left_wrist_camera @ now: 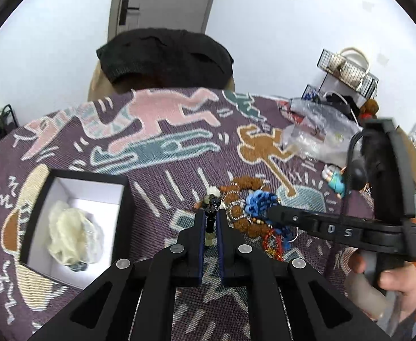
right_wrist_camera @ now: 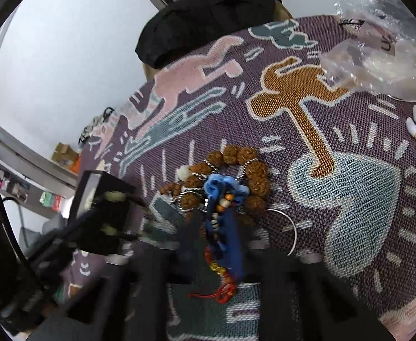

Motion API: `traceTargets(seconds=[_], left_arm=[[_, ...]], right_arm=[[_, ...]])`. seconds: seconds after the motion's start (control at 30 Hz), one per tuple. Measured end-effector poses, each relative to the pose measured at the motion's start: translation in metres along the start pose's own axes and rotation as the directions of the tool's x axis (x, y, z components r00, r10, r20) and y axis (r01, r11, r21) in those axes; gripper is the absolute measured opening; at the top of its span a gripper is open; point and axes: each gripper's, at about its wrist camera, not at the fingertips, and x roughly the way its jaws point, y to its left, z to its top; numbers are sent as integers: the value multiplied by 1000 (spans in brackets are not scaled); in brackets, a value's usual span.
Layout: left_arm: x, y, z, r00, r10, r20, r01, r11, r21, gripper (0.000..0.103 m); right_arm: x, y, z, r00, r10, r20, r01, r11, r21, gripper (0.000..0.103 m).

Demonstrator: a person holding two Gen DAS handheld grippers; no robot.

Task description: Organize jewelry

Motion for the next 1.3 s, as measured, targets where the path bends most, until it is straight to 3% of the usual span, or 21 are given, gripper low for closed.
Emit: traceTargets(seconds=[0.53,0.97,1.03,1.1,1.17,1.3], left_arm=[[-55,47,18,992,44,116,-35,996,-79,8],[-50,93,12,991,112,73,-100,982,-160,9],[-47,101,11,992,120,39,-111,978,-179,18],[-50,107,7,992,119,42,-109,975,-194,51],[-61,114,2,988,128,89,-107,971,-212,72],[-74,127,-4,980,167,110,-138,962,-235,73]], right_arm=[[-63,34,9,988,70,141,-58,994,-87,10],[-62,86,9,985,115,132,-93,983,-160,10],[-56,95,9,986,119,119,-97,980,-171,10],[-51,103,8,986,125,108,-105,978,-180,10],[-45,110,7,986,135,98,-115,975,-189,10],[-32,132,6,984,162,73,-144,969,-203,10]])
